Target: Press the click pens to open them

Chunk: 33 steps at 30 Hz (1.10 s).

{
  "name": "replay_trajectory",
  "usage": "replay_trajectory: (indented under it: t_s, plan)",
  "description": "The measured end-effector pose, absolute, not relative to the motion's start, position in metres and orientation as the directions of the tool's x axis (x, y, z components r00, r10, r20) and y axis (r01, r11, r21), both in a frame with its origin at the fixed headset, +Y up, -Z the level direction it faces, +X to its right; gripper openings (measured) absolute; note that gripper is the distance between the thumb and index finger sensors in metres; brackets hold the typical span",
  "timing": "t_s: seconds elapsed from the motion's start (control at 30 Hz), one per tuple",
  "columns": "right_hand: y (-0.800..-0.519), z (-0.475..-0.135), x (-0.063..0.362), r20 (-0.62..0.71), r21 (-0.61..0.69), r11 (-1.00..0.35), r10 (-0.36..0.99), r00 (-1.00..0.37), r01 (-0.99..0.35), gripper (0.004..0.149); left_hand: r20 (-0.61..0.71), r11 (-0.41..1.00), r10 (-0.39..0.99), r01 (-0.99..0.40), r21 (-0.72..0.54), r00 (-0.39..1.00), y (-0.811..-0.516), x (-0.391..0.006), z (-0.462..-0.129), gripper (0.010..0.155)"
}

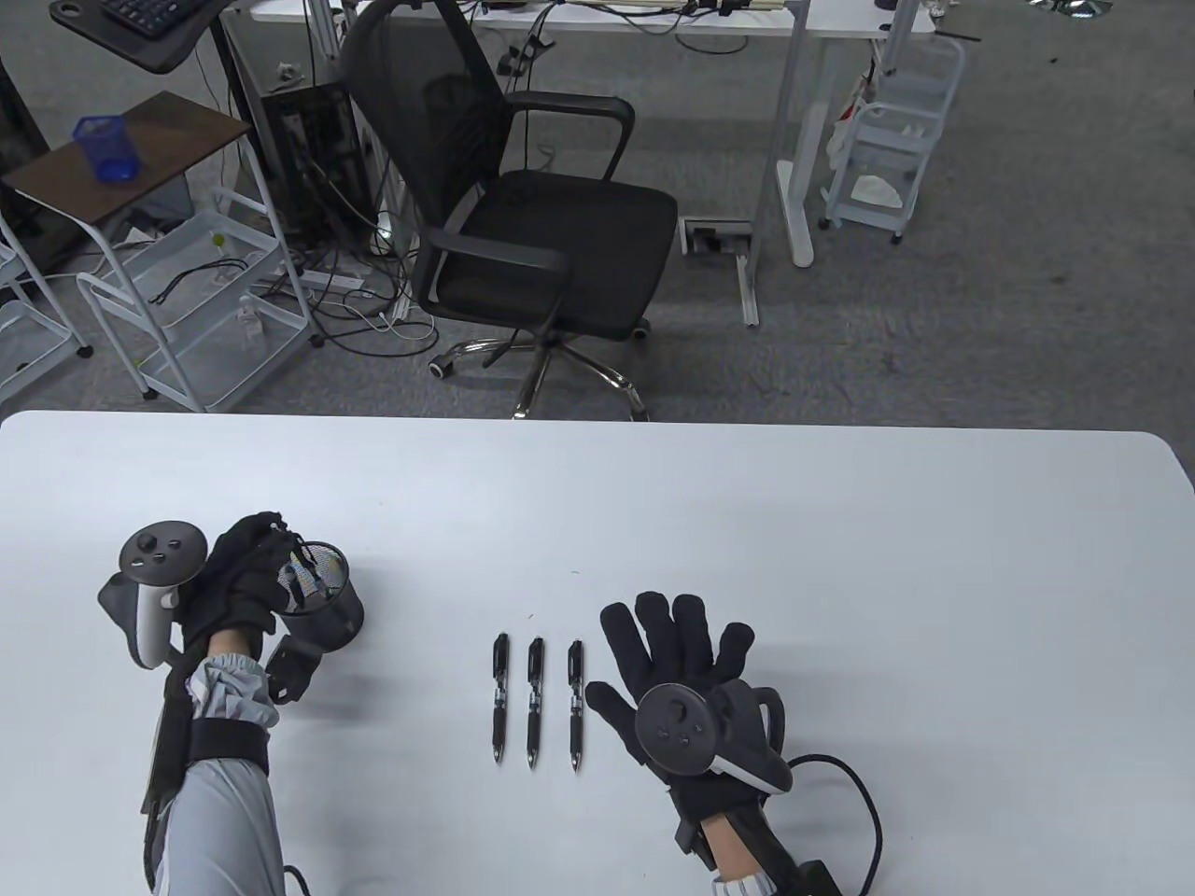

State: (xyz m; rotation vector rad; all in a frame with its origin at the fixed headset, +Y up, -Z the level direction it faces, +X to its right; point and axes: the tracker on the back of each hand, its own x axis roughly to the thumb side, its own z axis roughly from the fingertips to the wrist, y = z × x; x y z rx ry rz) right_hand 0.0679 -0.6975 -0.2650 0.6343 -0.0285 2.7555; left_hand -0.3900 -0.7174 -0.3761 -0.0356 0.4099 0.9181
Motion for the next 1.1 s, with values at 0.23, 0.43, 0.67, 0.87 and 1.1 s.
replay_trajectory:
  t_s: [0.23,0.43,0.67,0.87,1.1]
  plan:
    - [-0.694,-0.26,0.069,0.445,0.042,-0.945,0.308,-0.841,-0.324,0.072,-0.31,0.652,0.743,-0.747,0.133,0.594,-0.685,-0.368,-0.369,0.041]
    - [-0.69,-0.257,0.069,0.459,0.04,-0.938,0.322,-0.828,-0.343,0.072,-0.261,0.685,0.722,-0.715,0.142,0.641,-0.651,-0.349,-0.356,0.042]
    - [-0.688,-0.255,0.067,0.476,0.04,-0.934,0.33,-0.815,-0.355,0.072,-0.159,0.681,0.731,-0.723,0.119,0.663,-0.619,-0.324,-0.334,0.042]
    - [-0.686,-0.253,0.067,0.485,0.034,-0.931,0.333,-0.809,-0.363,0.072,-0.012,0.604,0.797,-0.797,0.025,0.604,-0.603,-0.291,-0.311,0.042]
    - [-0.686,-0.254,0.066,0.483,0.034,-0.93,0.337,-0.808,-0.367,0.072,0.183,0.377,0.922,-0.899,-0.222,0.342,-0.61,-0.25,-0.282,0.043]
